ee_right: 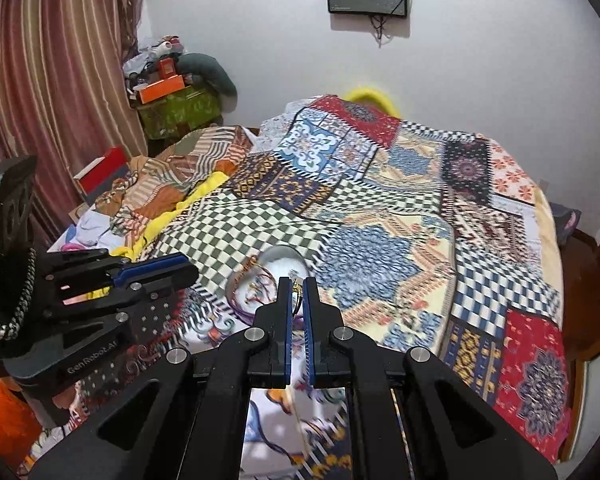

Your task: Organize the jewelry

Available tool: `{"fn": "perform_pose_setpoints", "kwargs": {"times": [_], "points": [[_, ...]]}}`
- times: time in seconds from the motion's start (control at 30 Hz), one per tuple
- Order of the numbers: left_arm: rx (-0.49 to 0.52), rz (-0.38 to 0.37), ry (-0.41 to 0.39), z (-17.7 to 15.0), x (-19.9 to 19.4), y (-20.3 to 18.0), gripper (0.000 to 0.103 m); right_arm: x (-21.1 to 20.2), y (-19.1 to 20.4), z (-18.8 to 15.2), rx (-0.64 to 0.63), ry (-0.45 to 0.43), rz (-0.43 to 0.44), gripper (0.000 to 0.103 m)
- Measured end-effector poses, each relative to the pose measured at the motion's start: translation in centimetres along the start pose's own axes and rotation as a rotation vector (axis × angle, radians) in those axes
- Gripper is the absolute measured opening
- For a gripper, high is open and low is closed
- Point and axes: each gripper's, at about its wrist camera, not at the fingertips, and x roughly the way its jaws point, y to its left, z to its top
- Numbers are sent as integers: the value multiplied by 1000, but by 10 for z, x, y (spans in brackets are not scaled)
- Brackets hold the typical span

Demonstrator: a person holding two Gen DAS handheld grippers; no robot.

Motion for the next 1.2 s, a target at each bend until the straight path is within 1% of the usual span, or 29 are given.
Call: {"fn": "perform_pose_setpoints", "kwargs": {"times": [0.2, 0.33, 0.57, 0.77, 0.93, 1.03, 1.2], "points": [[-31, -1, 20, 2, 20, 16, 7, 24, 6, 8, -5, 29, 19, 4], [-53, -6, 44, 0, 37, 22, 7, 41, 5, 11, -3, 52, 14, 4], [-72, -18, 93, -3, 65, 26, 7, 69, 2, 13, -20, 111, -9, 4], [-68, -42, 140, -7, 80, 23, 7, 77, -4, 12, -21, 136, -2, 4], [-53, -41, 156, -9, 84, 19, 8, 79, -4, 9, -26, 152, 8, 5], [-51, -33, 162, -9, 81, 19, 8, 76, -1, 8, -42, 156, -7, 5], [-62, -3, 130, -6, 65, 22, 13, 62, 2, 8, -61, 124, -52, 7]]}}
